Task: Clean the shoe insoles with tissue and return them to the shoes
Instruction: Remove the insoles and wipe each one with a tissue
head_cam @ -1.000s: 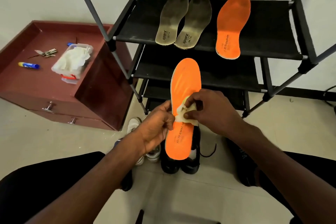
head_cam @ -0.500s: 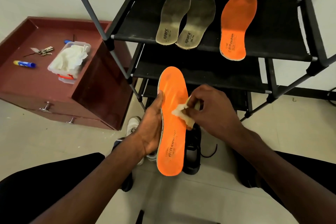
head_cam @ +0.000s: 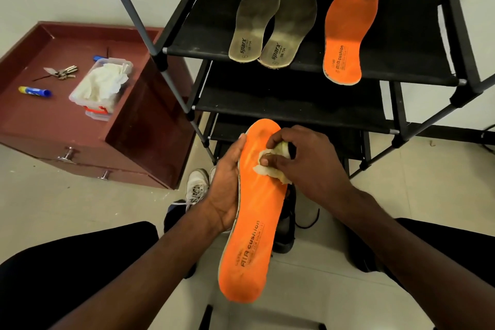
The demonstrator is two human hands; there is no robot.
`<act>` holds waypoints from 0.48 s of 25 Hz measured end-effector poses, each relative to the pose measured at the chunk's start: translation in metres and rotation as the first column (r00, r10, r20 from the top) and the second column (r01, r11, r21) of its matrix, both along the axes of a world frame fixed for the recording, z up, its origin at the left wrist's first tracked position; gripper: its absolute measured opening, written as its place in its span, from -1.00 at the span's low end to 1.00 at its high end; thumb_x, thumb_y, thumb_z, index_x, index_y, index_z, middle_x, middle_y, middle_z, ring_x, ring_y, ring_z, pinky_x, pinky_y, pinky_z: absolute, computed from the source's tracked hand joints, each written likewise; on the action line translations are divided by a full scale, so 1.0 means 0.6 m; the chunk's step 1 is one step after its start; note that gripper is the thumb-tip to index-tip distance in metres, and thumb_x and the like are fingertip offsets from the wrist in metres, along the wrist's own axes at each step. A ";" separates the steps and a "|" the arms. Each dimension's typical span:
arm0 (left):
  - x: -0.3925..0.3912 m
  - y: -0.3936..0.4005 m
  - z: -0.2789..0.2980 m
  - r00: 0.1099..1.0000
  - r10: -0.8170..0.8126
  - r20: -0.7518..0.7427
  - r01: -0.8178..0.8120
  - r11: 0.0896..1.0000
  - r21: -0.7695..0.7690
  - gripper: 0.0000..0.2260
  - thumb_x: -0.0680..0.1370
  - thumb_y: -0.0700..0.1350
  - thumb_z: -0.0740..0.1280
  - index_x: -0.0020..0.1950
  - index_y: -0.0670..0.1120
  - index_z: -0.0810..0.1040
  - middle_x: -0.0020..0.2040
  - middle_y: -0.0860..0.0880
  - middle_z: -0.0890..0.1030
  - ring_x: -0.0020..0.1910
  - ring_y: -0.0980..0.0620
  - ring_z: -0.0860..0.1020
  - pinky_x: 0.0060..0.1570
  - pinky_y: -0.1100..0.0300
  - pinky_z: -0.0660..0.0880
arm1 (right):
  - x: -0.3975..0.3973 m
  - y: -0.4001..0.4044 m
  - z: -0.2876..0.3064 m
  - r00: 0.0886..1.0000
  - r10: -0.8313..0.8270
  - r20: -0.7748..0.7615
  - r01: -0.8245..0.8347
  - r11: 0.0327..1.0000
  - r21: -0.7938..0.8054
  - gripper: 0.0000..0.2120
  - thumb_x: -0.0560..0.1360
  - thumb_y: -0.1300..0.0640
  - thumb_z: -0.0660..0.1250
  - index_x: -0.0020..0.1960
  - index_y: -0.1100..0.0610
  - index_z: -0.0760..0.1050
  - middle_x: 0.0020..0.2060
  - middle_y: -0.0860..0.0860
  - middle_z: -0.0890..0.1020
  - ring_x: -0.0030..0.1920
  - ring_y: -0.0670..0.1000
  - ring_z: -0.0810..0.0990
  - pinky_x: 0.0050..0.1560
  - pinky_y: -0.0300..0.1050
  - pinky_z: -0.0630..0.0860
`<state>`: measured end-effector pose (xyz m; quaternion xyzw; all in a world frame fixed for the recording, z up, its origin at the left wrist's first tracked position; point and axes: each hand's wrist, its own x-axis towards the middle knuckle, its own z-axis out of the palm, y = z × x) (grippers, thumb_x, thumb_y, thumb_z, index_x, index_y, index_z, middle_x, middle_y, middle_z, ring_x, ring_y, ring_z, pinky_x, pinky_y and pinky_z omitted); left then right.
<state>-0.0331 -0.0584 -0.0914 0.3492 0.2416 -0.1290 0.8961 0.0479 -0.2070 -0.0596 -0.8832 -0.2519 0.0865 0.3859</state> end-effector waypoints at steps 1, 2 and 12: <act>0.001 0.002 -0.001 1.000 0.000 0.003 0.000 1.000 -0.028 -0.38 0.67 0.31 0.14 0.48 -0.14 0.53 0.43 -0.32 0.53 0.45 -0.39 0.40 0.49 -0.42 0.25 | -0.002 0.003 0.000 1.000 0.026 0.001 -0.026 0.999 -0.026 -0.75 0.43 -0.13 0.56 0.05 -0.09 0.65 -0.04 -0.18 0.58 -0.17 -0.16 0.55 -0.14 -0.17 0.52; 0.001 0.003 -0.001 1.000 0.003 0.004 -0.003 0.999 -0.054 -0.37 0.67 0.30 0.13 0.49 -0.15 0.51 0.45 -0.32 0.51 0.46 -0.40 0.39 0.45 -0.41 0.28 | -0.003 0.005 0.000 0.999 0.046 0.003 -0.046 0.998 -0.037 -0.75 0.44 -0.15 0.54 0.04 -0.09 0.65 -0.05 -0.17 0.58 -0.19 -0.15 0.55 -0.15 -0.15 0.52; 0.003 0.003 -0.007 1.000 0.019 0.023 -0.017 0.995 -0.100 -0.46 0.70 0.21 0.09 0.25 -0.13 0.71 0.19 -0.20 0.68 0.15 -0.17 0.66 0.30 -0.14 0.52 | -0.020 0.016 0.001 1.000 0.024 0.001 -0.024 0.998 -0.051 -0.83 0.40 0.05 0.61 -0.11 -0.06 0.63 -0.11 -0.19 0.58 -0.16 -0.18 0.55 -0.21 -0.23 0.46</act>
